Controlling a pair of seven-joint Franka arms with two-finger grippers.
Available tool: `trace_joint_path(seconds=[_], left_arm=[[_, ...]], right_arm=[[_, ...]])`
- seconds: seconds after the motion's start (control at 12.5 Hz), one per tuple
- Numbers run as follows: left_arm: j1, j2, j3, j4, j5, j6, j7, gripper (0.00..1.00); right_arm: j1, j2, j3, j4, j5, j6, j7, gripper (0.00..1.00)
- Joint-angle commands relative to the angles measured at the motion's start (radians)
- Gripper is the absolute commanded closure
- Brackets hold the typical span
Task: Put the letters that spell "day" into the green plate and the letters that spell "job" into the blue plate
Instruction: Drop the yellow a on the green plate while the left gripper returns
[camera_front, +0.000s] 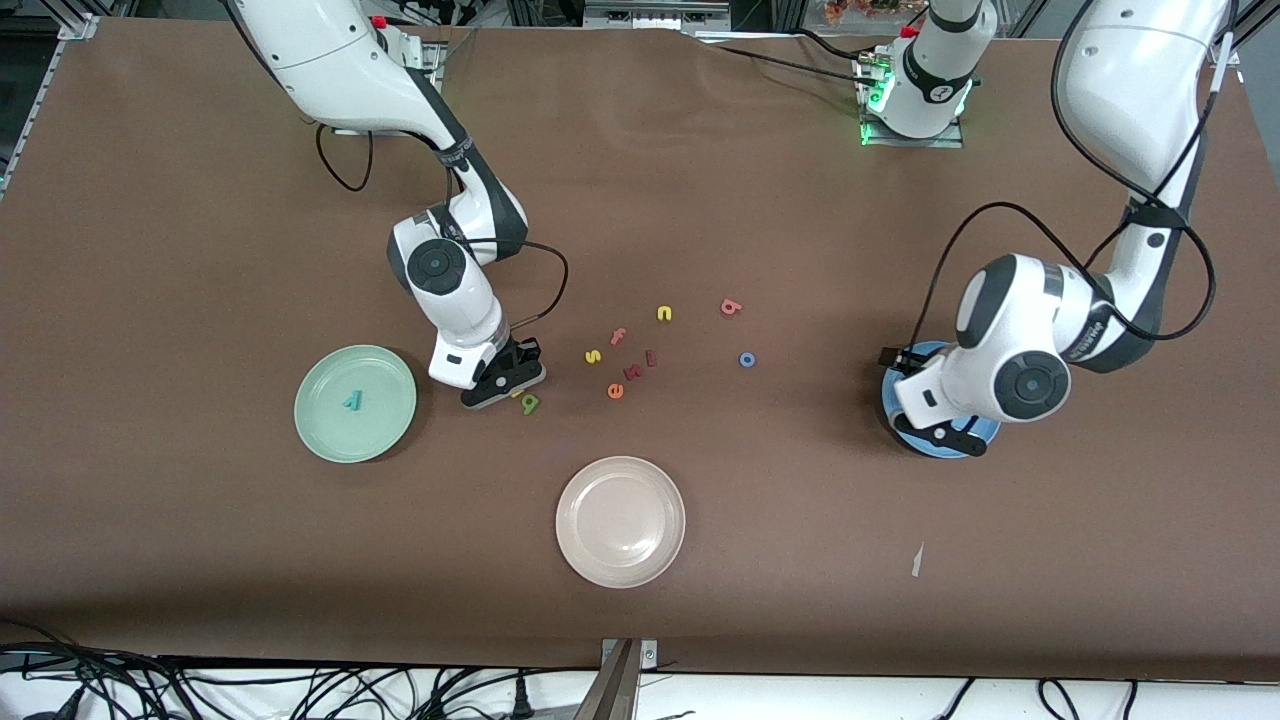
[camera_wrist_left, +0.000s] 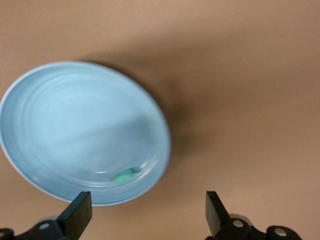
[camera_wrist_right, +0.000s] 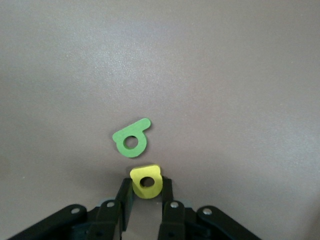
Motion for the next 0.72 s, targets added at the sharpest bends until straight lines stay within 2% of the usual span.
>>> trace_joint_path(seconds=[0.0,0.24,0.4,0.64], left_arm=[[-0.009,-0.003,-0.083,0.036,-0.004,-0.020,-0.160,0.00],[-0.089,0.038,-0.100,0.085,-0.005,0.001,-0.290,0.00],[-0.122,0.074,-0.100,0.129,-0.005,0.033,-0.344,0.00],[-0.150,0.085,-0.100,0.110,-0.004,0.169,-0.351,0.00]], right_arm=[[0.001,0.012,0.000,0.005,0.028,0.026,-0.028,0.88],[-0.031,-0.033,0.000,0.000,0.030,0.006,-0.057,0.88],[-0.082,-0.105,0.000,-0.005,0.031,-0.106,-0.135,0.88],[-0.209,-0.195,0.000,-0.008,0.031,-0.245,-0.344,0.87]])
